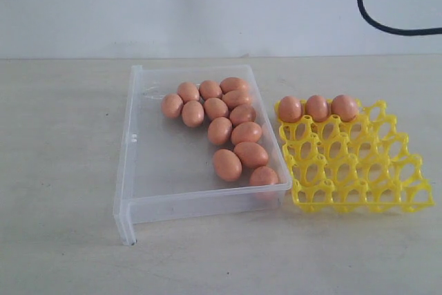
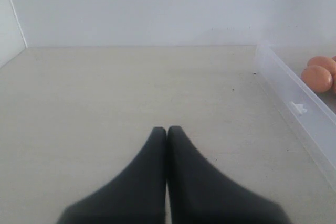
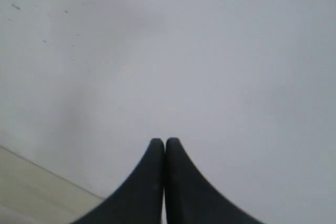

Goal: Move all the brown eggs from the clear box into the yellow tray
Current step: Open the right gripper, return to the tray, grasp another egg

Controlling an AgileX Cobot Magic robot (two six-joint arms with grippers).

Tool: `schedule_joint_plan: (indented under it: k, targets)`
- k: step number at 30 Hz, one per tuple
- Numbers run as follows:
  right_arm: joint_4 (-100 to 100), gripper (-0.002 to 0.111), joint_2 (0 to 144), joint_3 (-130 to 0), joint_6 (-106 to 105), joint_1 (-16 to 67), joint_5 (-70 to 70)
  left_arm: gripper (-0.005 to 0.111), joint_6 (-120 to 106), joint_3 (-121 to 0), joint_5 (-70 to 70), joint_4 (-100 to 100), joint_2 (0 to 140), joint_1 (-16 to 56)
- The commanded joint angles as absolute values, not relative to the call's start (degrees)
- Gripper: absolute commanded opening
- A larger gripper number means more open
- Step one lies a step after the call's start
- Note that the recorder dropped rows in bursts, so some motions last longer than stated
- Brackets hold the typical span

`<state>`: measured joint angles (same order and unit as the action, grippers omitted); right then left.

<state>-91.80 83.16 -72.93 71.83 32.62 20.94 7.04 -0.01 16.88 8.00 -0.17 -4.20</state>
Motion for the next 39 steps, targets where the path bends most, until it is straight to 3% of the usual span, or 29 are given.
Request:
schedule_joint_plan:
  k: [1,4,9,12,17,19,21,25,27,39]
  targets:
    - [-70.61,0.000,88.65,-79.39,35.97,33.04,42.67,-0.004,7.25,0.00,16.50,8.16,0.00,-3.98]
    - [-46.85,0.000,93.58,-86.96,21.65,30.39,59.62,-0.004,7.25,0.00,16.50,8.16,0.00,-3.98]
    - [-2.89,0.000,97.05,-95.71,-6.20,29.11,62.30,-0.004,7.25,0.00,16.50,8.16,0.00,-3.98]
    - [14.22,0.000,99.00,-96.61,-9.89,29.35,62.17,-0.004,7.25,0.00,16.50,8.16,0.00,-3.98]
    - [13.37,0.001,104.55,-96.61,-9.78,30.95,61.52,-0.004,7.25,0.00,16.50,8.16,0.00,-3.98]
    - [13.49,0.006,107.59,-96.61,-9.78,31.83,62.54,-0.004,7.25,0.00,16.50,8.16,0.00,-3.98]
    - [13.91,0.017,110.63,-96.61,-9.78,32.82,64.98,-0.004,7.25,0.00,16.50,8.16,0.00,-3.98]
    - [14.32,0.050,115.45,-96.61,-9.78,35.81,68.57,-0.004,7.25,0.00,16.50,8.16,0.00,-3.98]
    - [14.32,0.058,117.10,-96.61,-9.31,36.71,66.96,-0.004,7.25,0.00,16.50,8.16,0.00,-3.98]
    - [8.57,0.056,119.65,-96.61,-4.24,37.15,58.15,-0.004,7.25,0.00,16.50,8.16,0.00,-3.98]
